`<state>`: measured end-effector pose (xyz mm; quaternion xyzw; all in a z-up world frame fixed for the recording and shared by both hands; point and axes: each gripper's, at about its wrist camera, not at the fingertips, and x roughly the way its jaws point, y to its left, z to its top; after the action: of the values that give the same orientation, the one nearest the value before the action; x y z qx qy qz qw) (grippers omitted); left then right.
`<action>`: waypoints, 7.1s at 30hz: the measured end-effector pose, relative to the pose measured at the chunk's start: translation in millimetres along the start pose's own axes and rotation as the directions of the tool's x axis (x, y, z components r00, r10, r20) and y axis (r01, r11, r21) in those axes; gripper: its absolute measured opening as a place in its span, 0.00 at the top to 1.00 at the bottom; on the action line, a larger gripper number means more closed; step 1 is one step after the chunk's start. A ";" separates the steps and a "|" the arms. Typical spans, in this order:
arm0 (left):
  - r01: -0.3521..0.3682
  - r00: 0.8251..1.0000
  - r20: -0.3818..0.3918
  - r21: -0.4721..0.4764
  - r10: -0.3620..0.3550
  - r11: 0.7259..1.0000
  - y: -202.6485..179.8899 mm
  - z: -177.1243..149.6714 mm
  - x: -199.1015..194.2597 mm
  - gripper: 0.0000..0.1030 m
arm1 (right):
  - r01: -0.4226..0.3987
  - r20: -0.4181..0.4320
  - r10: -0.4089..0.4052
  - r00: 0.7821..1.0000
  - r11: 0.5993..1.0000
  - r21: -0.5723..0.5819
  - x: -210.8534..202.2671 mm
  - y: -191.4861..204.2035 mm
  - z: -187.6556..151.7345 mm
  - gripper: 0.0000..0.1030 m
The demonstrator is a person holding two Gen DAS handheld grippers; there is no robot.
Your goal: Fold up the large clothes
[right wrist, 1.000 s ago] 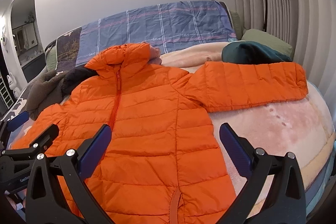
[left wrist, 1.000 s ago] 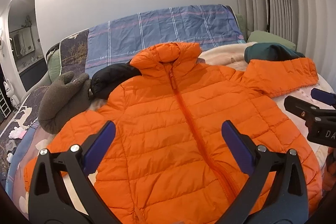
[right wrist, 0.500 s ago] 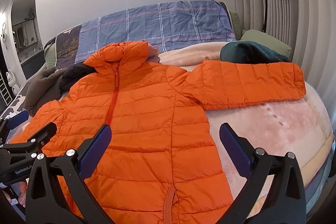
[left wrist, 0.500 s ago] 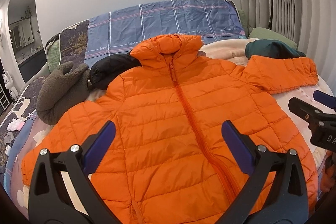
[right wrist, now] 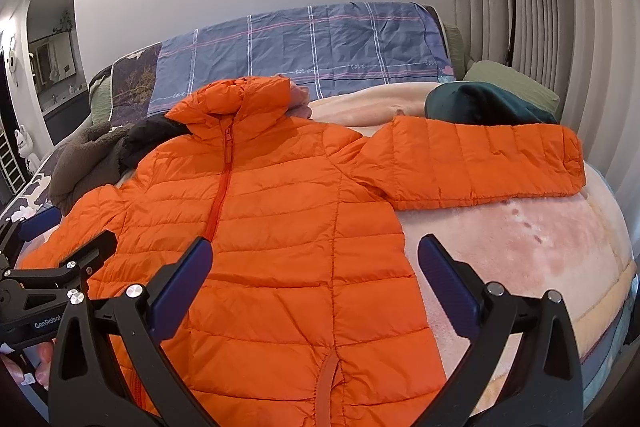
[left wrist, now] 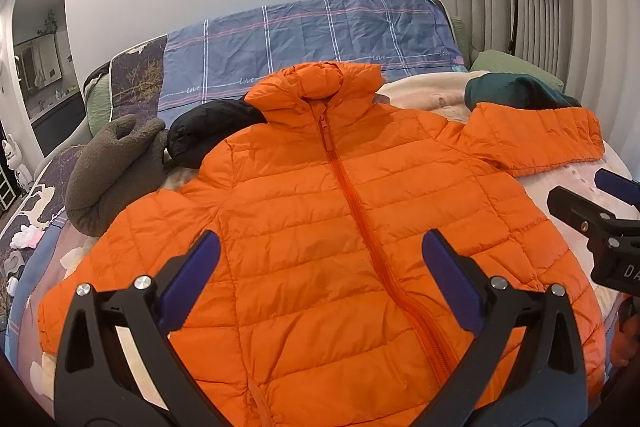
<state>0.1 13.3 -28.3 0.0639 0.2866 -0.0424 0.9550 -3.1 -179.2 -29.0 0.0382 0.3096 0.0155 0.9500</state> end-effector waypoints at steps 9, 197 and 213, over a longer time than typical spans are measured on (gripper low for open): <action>-0.017 1.000 0.016 -0.005 0.017 1.000 2.5 0.2 -2.0 0.02 | 0.003 -0.003 -0.003 1.000 1.000 -0.013 1.7 1.8 1.3 0.01; 0.538 0.840 0.071 -0.236 -0.538 0.809 10.9 125.4 128.2 0.49 | -0.422 -0.223 0.471 0.854 0.876 0.235 203.2 28.4 32.5 0.45; 0.315 0.936 -0.095 -0.209 -0.340 0.926 80.7 39.1 147.4 0.45 | -0.145 -0.264 0.246 0.933 0.925 0.351 219.1 -38.5 67.3 0.39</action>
<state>153.3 80.8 -69.6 -0.0740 0.3572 -0.1695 0.9156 213.8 -210.2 -106.6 0.2229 0.4443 0.0655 0.8652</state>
